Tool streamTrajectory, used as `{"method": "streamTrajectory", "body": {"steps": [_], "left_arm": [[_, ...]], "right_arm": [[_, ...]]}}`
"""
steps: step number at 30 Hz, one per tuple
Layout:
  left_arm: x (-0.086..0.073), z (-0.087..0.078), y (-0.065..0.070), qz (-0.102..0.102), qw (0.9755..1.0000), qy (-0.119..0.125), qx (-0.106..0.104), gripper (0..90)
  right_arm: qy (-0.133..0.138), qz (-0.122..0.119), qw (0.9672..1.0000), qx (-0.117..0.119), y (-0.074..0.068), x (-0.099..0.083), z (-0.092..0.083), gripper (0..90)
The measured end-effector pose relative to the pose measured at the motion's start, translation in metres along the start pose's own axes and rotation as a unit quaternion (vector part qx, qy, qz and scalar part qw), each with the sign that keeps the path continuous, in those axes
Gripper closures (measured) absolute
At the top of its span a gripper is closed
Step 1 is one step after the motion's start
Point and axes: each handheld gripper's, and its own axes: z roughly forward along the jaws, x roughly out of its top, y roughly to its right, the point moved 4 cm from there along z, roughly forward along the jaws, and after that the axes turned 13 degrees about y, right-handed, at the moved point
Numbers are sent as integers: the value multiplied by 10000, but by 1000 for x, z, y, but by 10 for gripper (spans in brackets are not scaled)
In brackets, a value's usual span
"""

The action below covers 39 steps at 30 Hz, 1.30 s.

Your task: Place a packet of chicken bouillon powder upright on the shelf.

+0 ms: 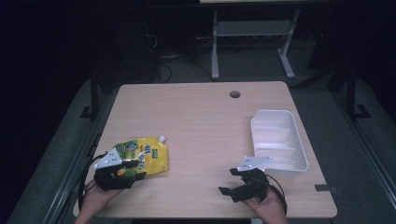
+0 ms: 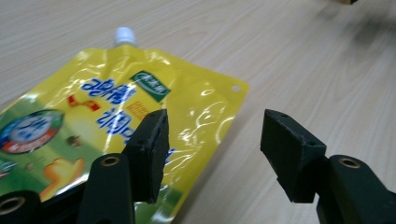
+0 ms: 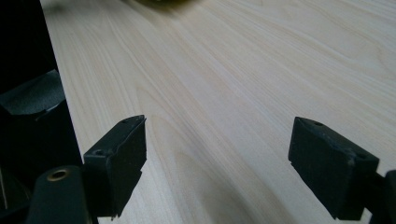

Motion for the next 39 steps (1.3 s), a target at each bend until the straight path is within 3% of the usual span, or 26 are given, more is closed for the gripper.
{"method": "streamTrajectory", "body": {"steps": [8,29,39], "left_arm": [[-5,-9,-18,-169,9996,6,235,453],[-17,-21,-47,-480,9969,-66,625,574],[-22,-21,-55,-531,9954,-229,764,650]], "right_arm": [[-43,-15,10000,17,-1,0,2,181],[0,-10,10000,-41,-3,2,3,182],[29,44,10000,7,-6,14,16,191]]}}
